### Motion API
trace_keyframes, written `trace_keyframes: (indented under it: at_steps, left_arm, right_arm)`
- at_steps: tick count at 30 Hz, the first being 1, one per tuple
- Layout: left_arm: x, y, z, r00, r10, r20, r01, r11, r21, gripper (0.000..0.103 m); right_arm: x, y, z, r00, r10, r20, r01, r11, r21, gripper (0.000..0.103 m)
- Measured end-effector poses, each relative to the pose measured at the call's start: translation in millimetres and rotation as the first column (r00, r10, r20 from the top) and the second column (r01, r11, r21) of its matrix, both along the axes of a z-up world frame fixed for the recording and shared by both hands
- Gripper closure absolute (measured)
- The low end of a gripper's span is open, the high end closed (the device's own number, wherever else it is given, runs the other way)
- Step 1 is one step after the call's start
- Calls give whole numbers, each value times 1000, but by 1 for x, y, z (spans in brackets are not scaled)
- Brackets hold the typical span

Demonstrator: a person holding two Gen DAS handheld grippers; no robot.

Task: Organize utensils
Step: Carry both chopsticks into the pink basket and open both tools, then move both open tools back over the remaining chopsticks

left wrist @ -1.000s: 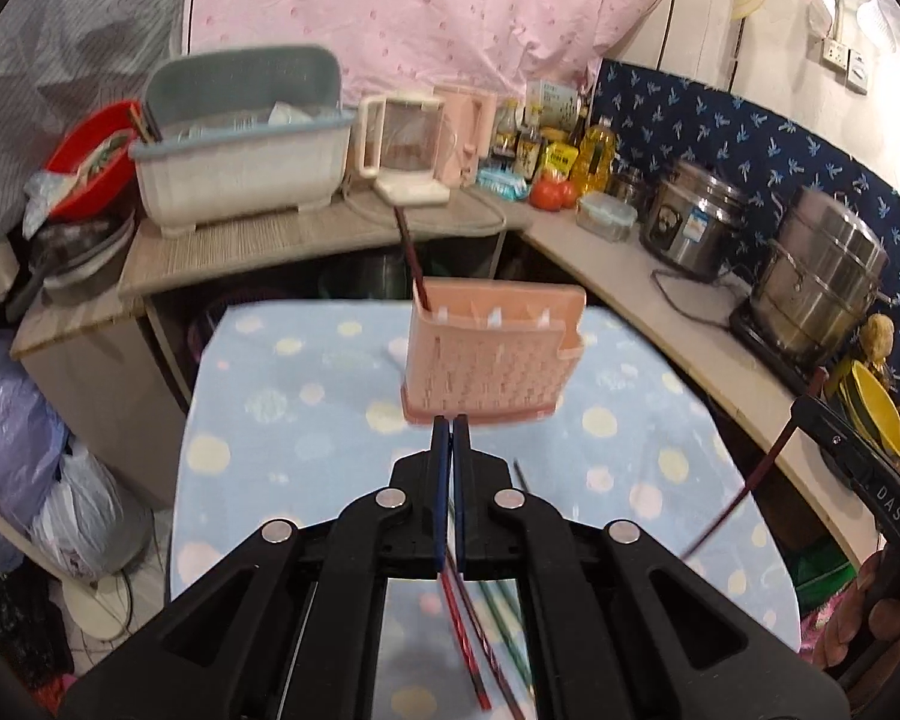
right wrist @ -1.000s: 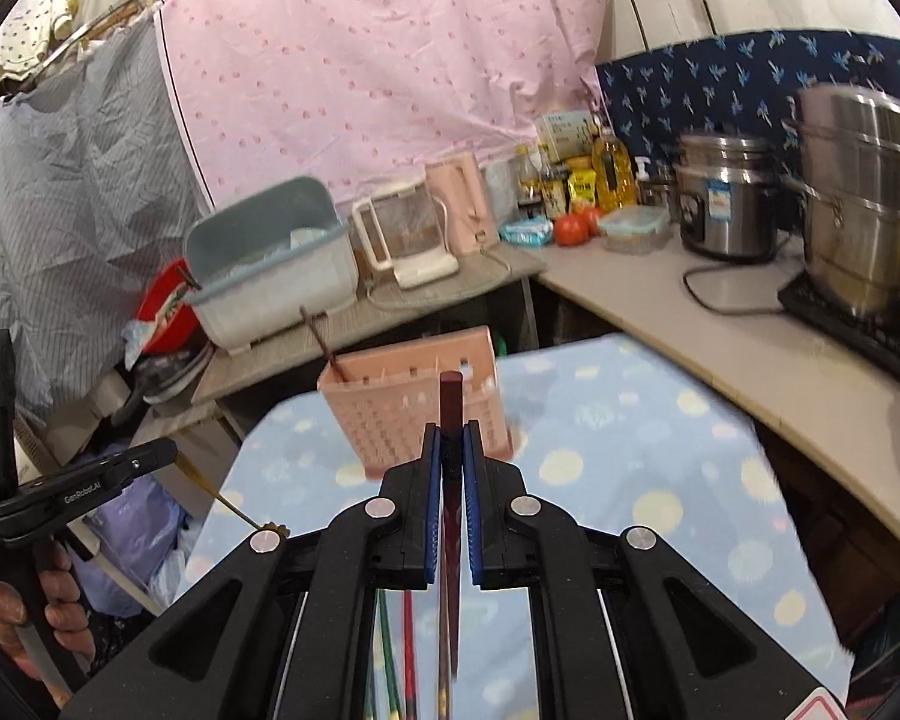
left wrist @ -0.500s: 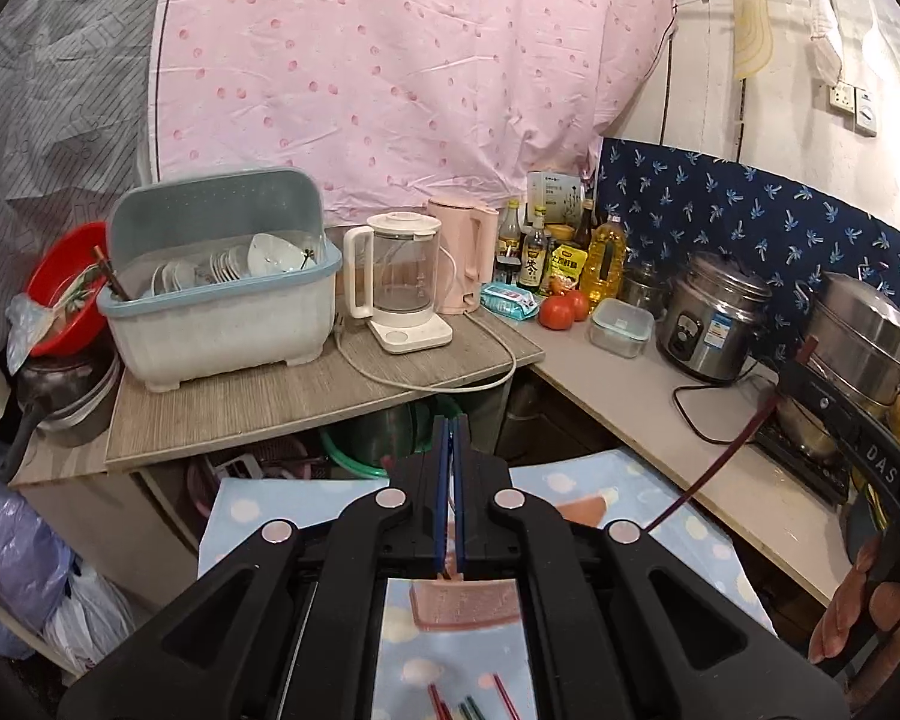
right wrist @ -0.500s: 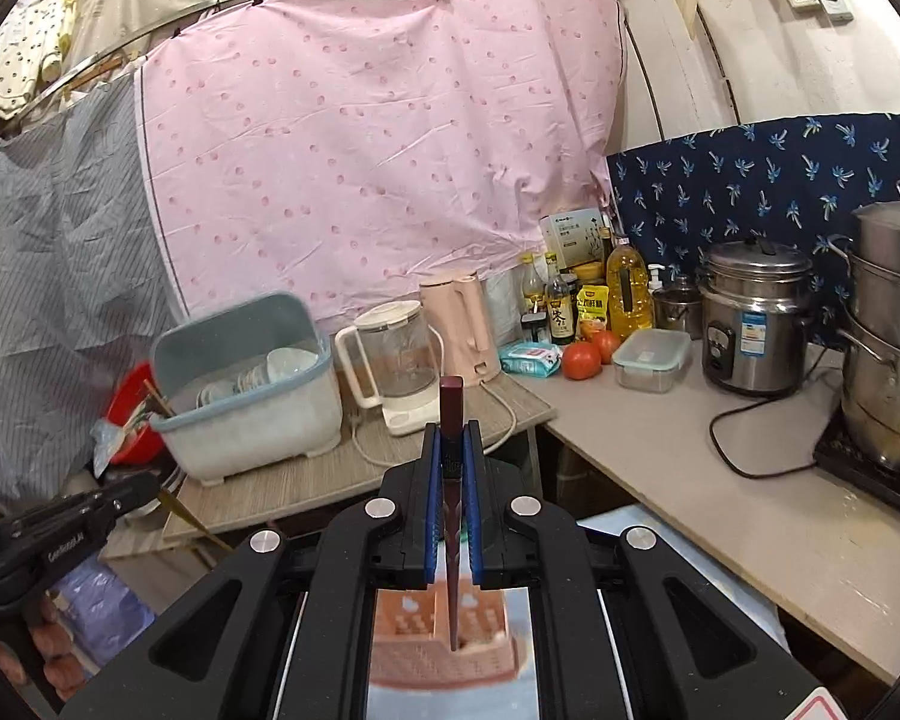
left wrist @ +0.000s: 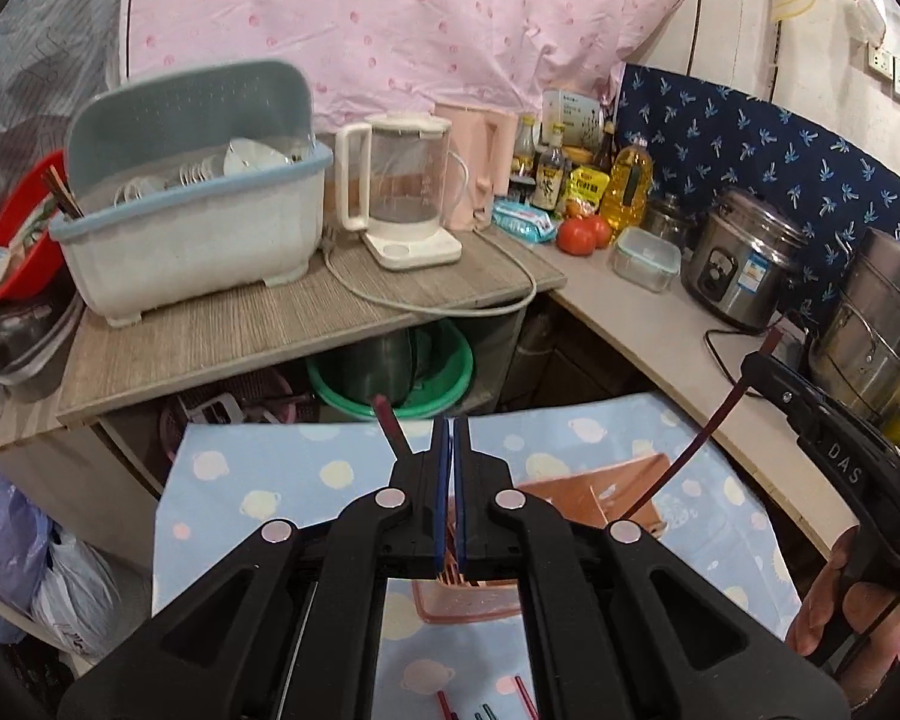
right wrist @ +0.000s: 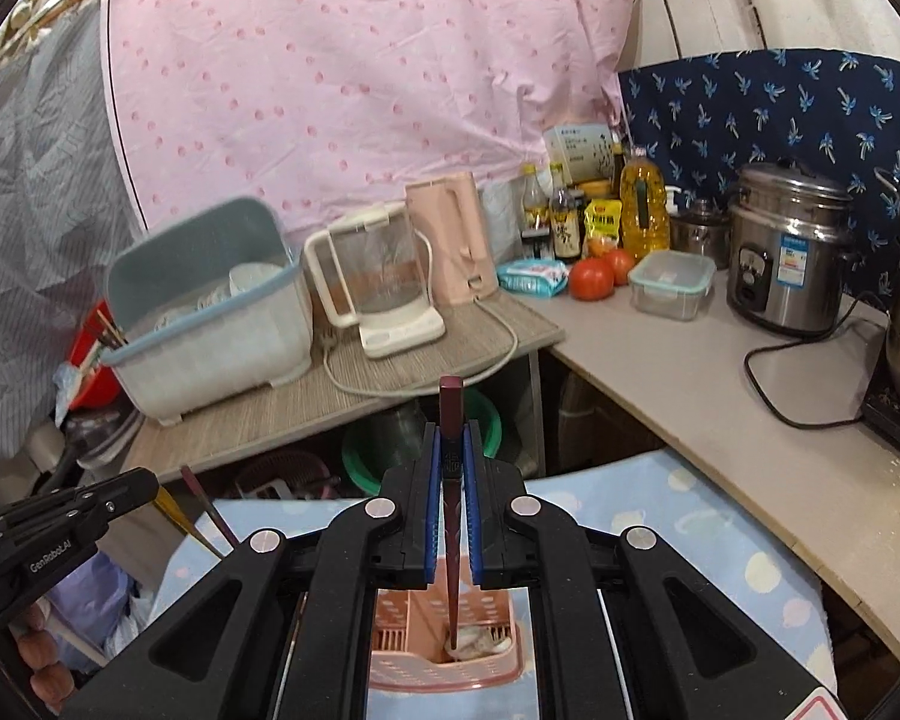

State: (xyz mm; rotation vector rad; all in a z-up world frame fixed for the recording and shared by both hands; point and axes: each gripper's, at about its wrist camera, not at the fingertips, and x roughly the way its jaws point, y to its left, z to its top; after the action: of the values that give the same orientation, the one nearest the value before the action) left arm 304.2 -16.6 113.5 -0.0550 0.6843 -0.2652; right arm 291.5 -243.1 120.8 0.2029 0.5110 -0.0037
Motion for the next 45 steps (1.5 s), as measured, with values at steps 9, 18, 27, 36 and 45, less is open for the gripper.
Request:
trace_keyframes:
  at_steps: [9, 18, 27, 36, 45]
  left_arm:
    - [-35, 21, 2, 998, 58, 1, -58, 998, -32, 59]
    - [-124, 31, -36, 995, 41, -88, -41, 999, 11, 51]
    - [-220, 32, -117, 966, 1, -257, 9, 999, 38, 51]
    - [-272, 21, -172, 942, 0, -335, 26, 997, 75, 51]
    - [-283, 18, -184, 946, 9, -323, 13, 998, 68, 51]
  right_arm:
    - [-60, -3, 16, 997, -34, 63, 36, 999, -28, 73]
    - [-171, 4, -22, 1000, 3, -16, -3, 1000, 9, 70]
    - [-272, 16, -109, 975, 25, -221, -17, 999, 35, 70]
    - [-305, 39, -170, 937, 70, -343, -57, 997, 47, 70]
    - [-288, 53, -191, 929, 82, -360, -81, 997, 19, 72]
